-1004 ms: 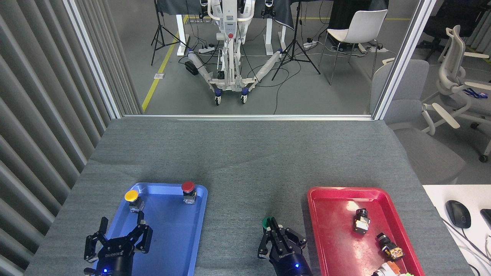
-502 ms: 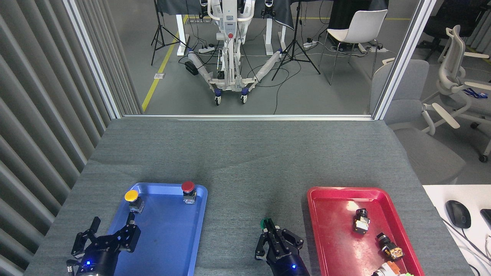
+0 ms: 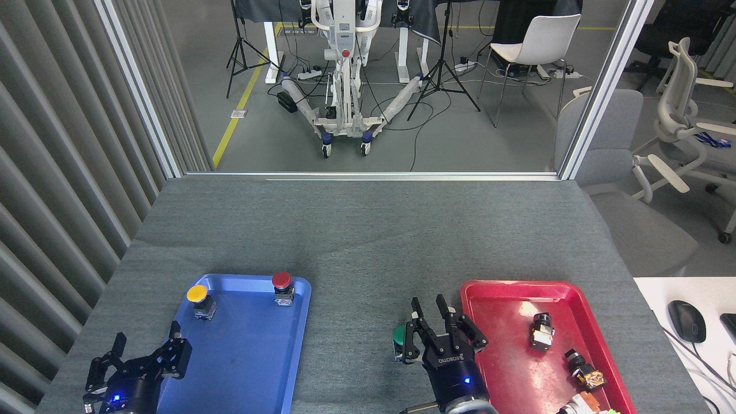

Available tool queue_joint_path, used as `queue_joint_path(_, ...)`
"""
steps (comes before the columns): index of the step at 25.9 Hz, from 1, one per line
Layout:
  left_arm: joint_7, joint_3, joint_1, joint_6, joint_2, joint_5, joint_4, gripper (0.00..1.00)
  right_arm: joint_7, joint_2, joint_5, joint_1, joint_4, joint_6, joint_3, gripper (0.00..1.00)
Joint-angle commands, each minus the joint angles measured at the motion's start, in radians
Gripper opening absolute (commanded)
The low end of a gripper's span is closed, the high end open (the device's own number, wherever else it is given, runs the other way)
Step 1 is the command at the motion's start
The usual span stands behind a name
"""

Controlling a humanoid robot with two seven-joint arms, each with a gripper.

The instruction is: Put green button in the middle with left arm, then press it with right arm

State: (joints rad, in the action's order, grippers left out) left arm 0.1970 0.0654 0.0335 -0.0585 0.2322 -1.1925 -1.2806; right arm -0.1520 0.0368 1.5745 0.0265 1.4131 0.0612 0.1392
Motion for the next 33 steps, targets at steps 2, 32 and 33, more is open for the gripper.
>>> queue_joint_path(2,-0.001,0.001,-0.001,0.006,0.002,0.001,0.000,0.99,0.003,-0.015,-0.016,-0.056,0.056,0.012,-0.090,1.00)
queue_joint_path(32,0.007,-0.001,-0.009,0.051,-0.005,-0.002,-0.016,0.99,0.019,-0.071,-0.062,-0.214,0.164,0.020,-0.244,1.00)
queue_joint_path(33,0.007,-0.001,-0.009,0.052,-0.005,-0.002,-0.014,0.99,0.019,-0.071,-0.064,-0.214,0.164,0.020,-0.244,1.00)
